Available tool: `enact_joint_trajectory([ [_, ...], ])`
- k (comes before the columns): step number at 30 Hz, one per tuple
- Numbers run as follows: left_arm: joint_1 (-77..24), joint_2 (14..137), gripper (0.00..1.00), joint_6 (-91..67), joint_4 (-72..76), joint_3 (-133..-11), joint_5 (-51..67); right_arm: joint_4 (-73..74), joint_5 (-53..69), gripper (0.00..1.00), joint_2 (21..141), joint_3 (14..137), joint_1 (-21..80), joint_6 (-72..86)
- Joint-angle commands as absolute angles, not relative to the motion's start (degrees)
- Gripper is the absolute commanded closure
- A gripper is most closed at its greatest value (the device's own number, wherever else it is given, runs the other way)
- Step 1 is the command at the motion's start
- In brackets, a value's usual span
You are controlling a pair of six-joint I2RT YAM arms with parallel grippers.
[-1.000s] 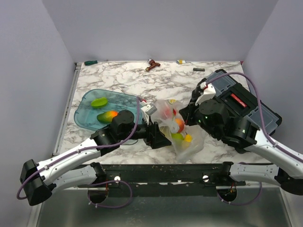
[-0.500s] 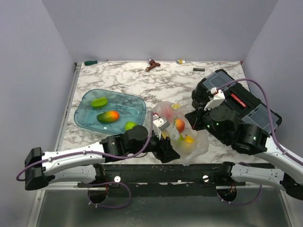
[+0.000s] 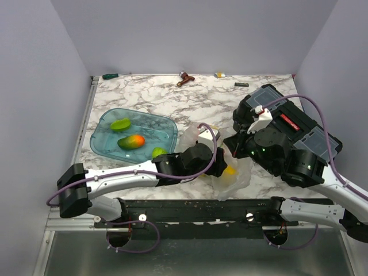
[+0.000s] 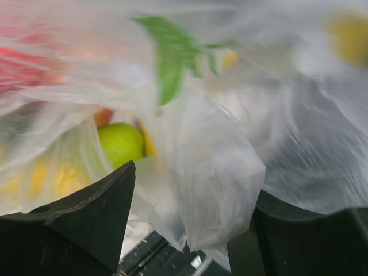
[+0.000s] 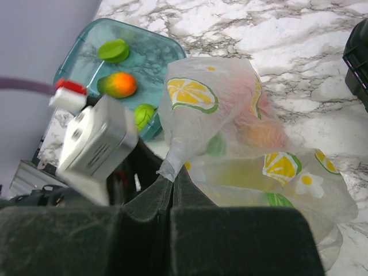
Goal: Take the fake fruits out of the plastic bag
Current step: Take out the fake fruit from the plastic bag.
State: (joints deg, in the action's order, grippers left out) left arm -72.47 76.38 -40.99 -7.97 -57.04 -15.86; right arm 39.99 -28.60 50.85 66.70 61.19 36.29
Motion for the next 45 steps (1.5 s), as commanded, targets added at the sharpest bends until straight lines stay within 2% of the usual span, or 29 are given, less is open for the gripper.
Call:
enact_joint_trajectory([
  [1,-68.17,81.22,0.42,-42.87,-8.78,-59.79,-16.27,41.65,-27.85,0.99,49.32,67.25,61.61,38.07],
  [6,-67.07,87.01,0.42,-40.69,-7.25,-61.52,-18.94,42.08,-27.11,0.99,49.18,66.45,61.57,39.01],
  [19,-63.81,96.37,0.22,-39.84,-6.24,-65.98,-20.03,42.80,-25.92,0.99,48.72,64.86,61.63,40.86],
  [23,-63.38,99.14,0.17,-41.25,-9.44,-69.08,-23.85,42.66,-25.34,0.99,48.78,64.91,61.59,41.13],
  [32,-63.02,108.77,0.16,-39.52,-11.78,-75.99,-22.93,42.45,-24.48,0.99,48.84,64.08,61.54,41.85],
  [33,-63.02,111.83,0.18,-38.20,-12.65,-78.95,-20.74,42.77,-24.58,0.99,48.17,63.72,61.56,42.35],
  [39,-62.68,114.02,0.22,-36.92,-11.09,-79.37,-17.80,44.39,-25.60,0.99,46.24,62.90,61.61,43.54],
  [45,-62.16,113.18,0.44,-36.00,-10.80,-78.86,-13.99,45.86,-26.34,0.99,45.37,62.15,61.63,44.35],
])
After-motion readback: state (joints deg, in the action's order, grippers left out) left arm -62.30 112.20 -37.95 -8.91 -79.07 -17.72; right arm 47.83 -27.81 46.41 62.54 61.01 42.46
